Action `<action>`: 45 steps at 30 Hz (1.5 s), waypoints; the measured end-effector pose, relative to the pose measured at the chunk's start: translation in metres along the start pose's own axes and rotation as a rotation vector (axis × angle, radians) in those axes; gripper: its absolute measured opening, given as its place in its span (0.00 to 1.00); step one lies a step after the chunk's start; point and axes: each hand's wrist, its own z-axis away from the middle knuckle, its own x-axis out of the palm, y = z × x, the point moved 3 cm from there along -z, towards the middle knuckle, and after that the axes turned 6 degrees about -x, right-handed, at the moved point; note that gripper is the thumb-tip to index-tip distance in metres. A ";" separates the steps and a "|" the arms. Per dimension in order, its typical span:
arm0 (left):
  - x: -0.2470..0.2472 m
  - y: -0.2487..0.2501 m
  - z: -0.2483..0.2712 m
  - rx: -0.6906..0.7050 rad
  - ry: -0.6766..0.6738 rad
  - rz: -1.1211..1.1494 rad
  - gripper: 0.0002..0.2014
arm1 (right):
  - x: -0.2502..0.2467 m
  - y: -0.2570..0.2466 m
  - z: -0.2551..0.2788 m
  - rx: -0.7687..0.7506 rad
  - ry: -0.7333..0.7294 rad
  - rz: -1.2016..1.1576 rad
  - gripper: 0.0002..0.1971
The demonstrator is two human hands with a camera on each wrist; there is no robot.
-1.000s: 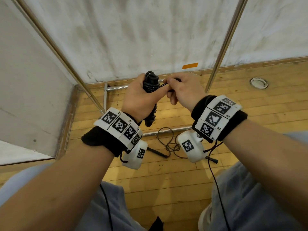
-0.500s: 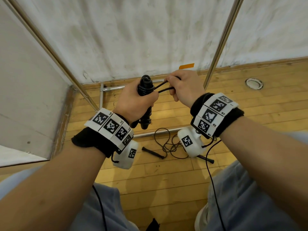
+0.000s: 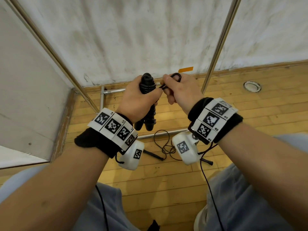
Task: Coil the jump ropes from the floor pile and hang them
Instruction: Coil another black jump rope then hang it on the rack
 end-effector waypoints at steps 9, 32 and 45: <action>0.003 -0.006 0.000 0.037 -0.156 -0.175 0.09 | -0.011 0.015 -0.018 0.183 0.108 0.044 0.17; -0.012 0.102 0.006 0.014 0.007 0.103 0.11 | -0.013 -0.124 -0.011 -0.354 -0.022 0.309 0.05; -0.055 0.277 -0.017 0.344 0.194 0.090 0.04 | -0.037 -0.278 -0.054 -0.555 0.117 0.075 0.10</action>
